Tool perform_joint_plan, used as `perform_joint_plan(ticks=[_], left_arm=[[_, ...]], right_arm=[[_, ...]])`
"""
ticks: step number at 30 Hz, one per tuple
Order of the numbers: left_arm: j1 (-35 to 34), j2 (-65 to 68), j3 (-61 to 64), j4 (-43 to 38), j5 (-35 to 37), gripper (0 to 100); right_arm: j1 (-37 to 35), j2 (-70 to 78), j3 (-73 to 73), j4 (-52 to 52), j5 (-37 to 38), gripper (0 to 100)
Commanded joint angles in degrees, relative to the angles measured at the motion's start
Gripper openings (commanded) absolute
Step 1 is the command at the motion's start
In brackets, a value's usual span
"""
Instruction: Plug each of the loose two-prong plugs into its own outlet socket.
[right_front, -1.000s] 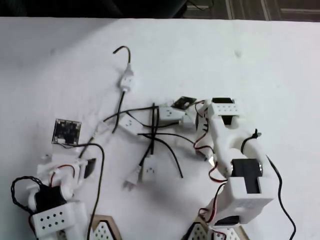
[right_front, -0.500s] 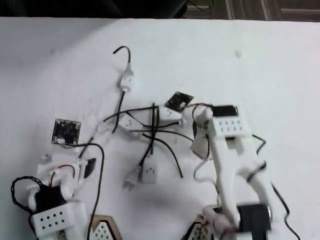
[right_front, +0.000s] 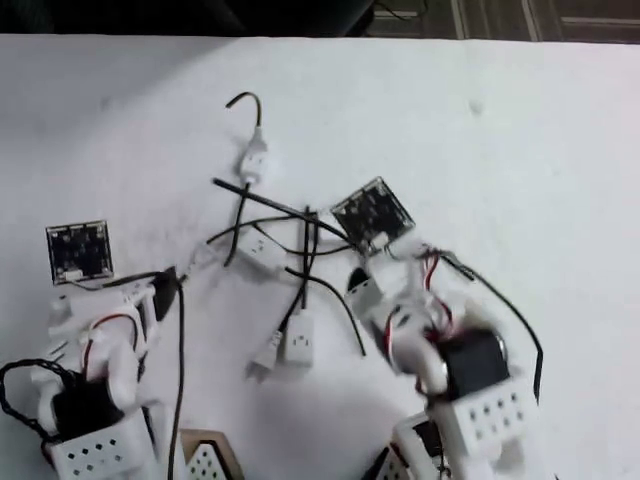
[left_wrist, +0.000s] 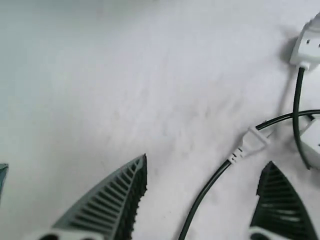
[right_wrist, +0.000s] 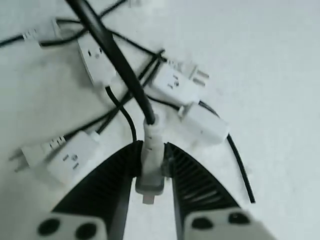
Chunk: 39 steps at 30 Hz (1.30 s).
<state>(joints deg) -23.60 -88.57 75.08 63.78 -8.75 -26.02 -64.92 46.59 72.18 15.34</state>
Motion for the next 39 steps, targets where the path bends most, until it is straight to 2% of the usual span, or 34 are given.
perform_joint_plan(ticks=[1, 10, 18, 22, 26, 30, 34, 39], left_arm=[[4.35, -0.4, -3.69, -0.88, 2.64, 35], [19.65, -0.4, -6.51, -1.32, 10.9, 35], [29.67, -0.4, -9.93, -0.88, 12.22, 35], [34.86, -0.4, -10.11, -0.79, 12.13, 35], [36.44, -1.36, -10.9, 1.23, 11.96, 35], [36.53, -7.6, -11.6, 4.57, 11.96, 35], [41.01, -16.04, -10.64, 8.09, 11.69, 35], [46.29, -15.43, -9.05, 8.79, 7.3, 35]], right_arm=[[-4.62, -6.55, 2.2, -6.11, -4.75, 1.7], [-15.25, -14.9, 10.9, -14.9, -13.98, 1.7], [-23.78, -16.13, 15.47, -17.01, -15.47, 1.7], [-24.04, -15.69, 17.76, -19.56, -15.47, 1.7], [-23.96, -15.69, 20.04, -20.09, -15.3, 1.7], [-23.69, -15.69, 21.45, -20.18, -15.12, 1.7], [-23.69, -15.69, 21.54, -20.18, -15.12, 1.7], [-23.69, -15.69, 21.54, -20.18, -15.12, 1.7]])
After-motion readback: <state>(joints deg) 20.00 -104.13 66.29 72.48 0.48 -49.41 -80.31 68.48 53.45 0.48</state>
